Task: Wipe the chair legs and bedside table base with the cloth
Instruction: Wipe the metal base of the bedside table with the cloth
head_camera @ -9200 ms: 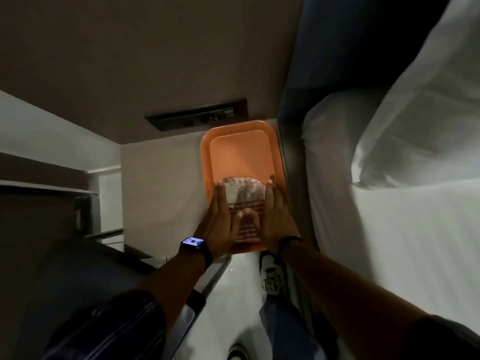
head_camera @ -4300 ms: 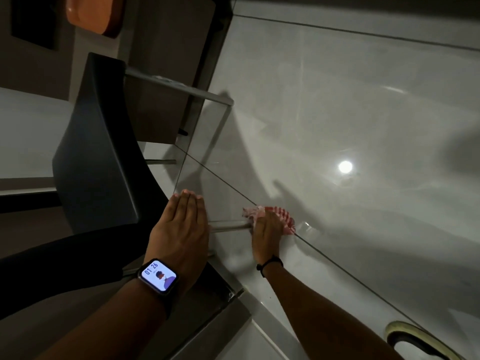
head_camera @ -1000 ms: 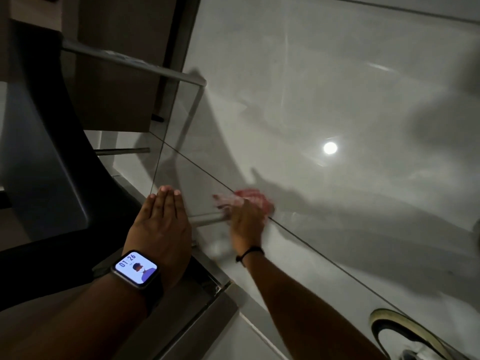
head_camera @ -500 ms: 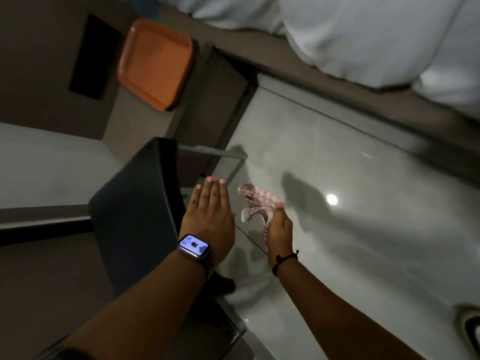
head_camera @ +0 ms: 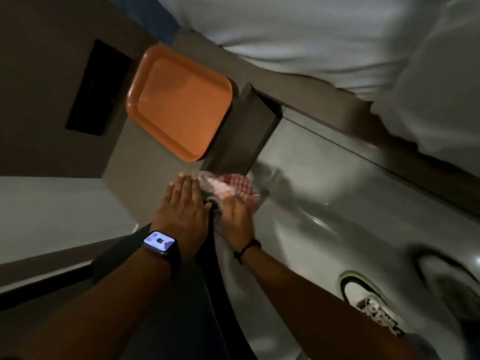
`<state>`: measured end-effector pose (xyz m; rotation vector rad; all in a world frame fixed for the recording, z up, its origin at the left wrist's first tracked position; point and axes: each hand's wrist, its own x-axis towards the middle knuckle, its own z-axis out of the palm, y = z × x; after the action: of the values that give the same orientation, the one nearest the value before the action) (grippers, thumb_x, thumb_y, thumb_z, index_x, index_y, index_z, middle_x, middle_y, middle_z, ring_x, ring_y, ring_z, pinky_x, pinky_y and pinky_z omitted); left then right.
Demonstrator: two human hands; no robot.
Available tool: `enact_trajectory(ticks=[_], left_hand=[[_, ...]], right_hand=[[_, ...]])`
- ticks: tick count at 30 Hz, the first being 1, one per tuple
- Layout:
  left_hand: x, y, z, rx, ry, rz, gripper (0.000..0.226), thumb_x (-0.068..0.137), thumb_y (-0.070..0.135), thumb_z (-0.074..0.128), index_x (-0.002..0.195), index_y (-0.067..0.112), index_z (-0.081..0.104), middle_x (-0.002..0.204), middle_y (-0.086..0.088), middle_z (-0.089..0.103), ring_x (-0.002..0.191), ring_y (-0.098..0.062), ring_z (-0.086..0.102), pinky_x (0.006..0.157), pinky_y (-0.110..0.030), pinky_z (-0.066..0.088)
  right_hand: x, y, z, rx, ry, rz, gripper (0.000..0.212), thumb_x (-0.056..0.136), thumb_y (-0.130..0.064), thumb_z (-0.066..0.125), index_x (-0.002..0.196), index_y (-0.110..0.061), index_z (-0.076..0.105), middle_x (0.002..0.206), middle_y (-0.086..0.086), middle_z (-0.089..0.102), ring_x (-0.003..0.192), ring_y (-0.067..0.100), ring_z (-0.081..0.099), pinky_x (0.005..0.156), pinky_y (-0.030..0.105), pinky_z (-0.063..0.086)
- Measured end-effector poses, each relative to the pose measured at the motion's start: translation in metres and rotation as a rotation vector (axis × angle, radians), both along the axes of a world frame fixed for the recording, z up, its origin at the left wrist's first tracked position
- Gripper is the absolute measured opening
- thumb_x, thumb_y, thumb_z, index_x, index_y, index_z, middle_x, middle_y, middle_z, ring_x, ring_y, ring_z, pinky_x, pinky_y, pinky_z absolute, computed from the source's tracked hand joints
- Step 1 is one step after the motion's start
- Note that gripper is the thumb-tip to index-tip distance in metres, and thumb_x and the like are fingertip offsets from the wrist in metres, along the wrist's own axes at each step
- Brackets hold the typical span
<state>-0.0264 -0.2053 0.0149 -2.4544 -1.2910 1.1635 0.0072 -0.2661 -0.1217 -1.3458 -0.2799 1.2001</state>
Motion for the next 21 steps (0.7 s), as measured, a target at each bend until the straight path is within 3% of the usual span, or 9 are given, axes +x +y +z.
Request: enact_trajectory(ticks=[1,2,4,8,10,12,15,17,21], left_hand=[[-0.005,0.004,-0.011,-0.017,-0.011,0.001,0.070,0.100,0.039,0.009,0.155,-0.005,0.009,0.166,-0.025,0.011,0.155,-0.036,0.005,0.125,-0.047,0.006],[-0.009,0.007,-0.024,-0.040,-0.016,-0.014,0.067,0.101,0.033,0.018,0.154,-0.008,0.012,0.164,-0.028,0.014,0.154,-0.040,0.011,0.124,-0.050,0.014],[-0.016,0.011,-0.041,-0.050,-0.070,-0.011,0.061,0.098,0.022,0.035,0.148,-0.013,0.030,0.156,-0.033,0.031,0.146,-0.046,0.031,0.114,-0.055,0.035],[-0.025,0.013,-0.052,0.001,-0.194,-0.012,0.061,0.097,0.027,0.035,0.145,-0.010,0.038,0.152,-0.032,0.041,0.144,-0.045,0.035,0.116,-0.056,0.033],[-0.027,0.014,-0.055,-0.002,-0.200,-0.009,0.060,0.099,0.027,0.035,0.145,-0.011,0.038,0.152,-0.033,0.040,0.147,-0.044,0.031,0.118,-0.056,0.032],[-0.027,0.013,-0.056,-0.004,-0.201,0.028,0.061,0.101,0.030,0.032,0.148,-0.009,0.035,0.155,-0.032,0.036,0.150,-0.041,0.026,0.120,-0.055,0.027],[-0.026,0.013,-0.058,0.000,-0.183,0.053,0.063,0.102,0.034,0.029,0.150,-0.006,0.031,0.157,-0.030,0.033,0.151,-0.039,0.022,0.122,-0.054,0.023],[-0.026,0.013,-0.058,-0.009,-0.170,0.062,0.064,0.102,0.036,0.027,0.151,-0.005,0.029,0.159,-0.029,0.031,0.152,-0.038,0.020,0.123,-0.054,0.022],[-0.021,0.013,-0.054,-0.025,-0.128,0.080,0.067,0.101,0.038,0.022,0.153,-0.004,0.024,0.161,-0.028,0.025,0.153,-0.037,0.015,0.123,-0.054,0.020]], right_hand=[[-0.011,0.007,-0.005,0.052,-0.048,0.014,0.040,0.111,-0.021,0.042,0.130,-0.003,0.072,0.133,0.006,0.072,0.122,0.000,0.065,0.120,0.035,0.048],[-0.022,0.014,-0.018,0.086,-0.106,0.024,0.040,0.113,-0.020,0.040,0.134,-0.005,0.070,0.139,0.008,0.071,0.131,0.004,0.062,0.125,0.038,0.043],[-0.040,0.023,-0.048,0.097,-0.198,0.055,0.046,0.115,-0.025,0.035,0.137,-0.004,0.069,0.143,0.014,0.069,0.140,0.025,0.060,0.129,0.045,0.037],[-0.052,0.028,-0.112,0.074,-0.328,0.149,0.052,0.112,-0.026,0.030,0.139,-0.002,0.067,0.147,0.018,0.066,0.144,0.029,0.053,0.135,0.028,0.016],[-0.055,0.035,-0.161,0.012,-0.366,0.272,0.059,0.115,-0.038,0.024,0.139,-0.008,0.068,0.148,0.014,0.067,0.144,0.028,0.055,0.137,0.044,0.021],[-0.056,0.039,-0.208,-0.056,-0.395,0.361,0.049,0.113,-0.037,0.032,0.134,-0.015,0.071,0.142,0.011,0.069,0.138,0.028,0.061,0.130,0.055,0.035],[-0.060,0.041,-0.255,-0.152,-0.468,0.420,0.029,0.114,-0.031,0.044,0.128,-0.028,0.069,0.136,-0.004,0.067,0.129,0.014,0.061,0.118,0.042,0.046],[-0.061,0.041,-0.245,-0.127,-0.479,0.435,0.031,0.115,-0.031,0.044,0.140,-0.032,0.063,0.144,-0.006,0.063,0.138,0.013,0.056,0.122,0.043,0.043],[-0.027,0.027,-0.132,0.109,-0.527,0.309,0.047,0.115,-0.040,0.031,0.146,-0.021,0.060,0.143,0.008,0.066,0.138,0.030,0.058,0.123,0.058,0.038]])
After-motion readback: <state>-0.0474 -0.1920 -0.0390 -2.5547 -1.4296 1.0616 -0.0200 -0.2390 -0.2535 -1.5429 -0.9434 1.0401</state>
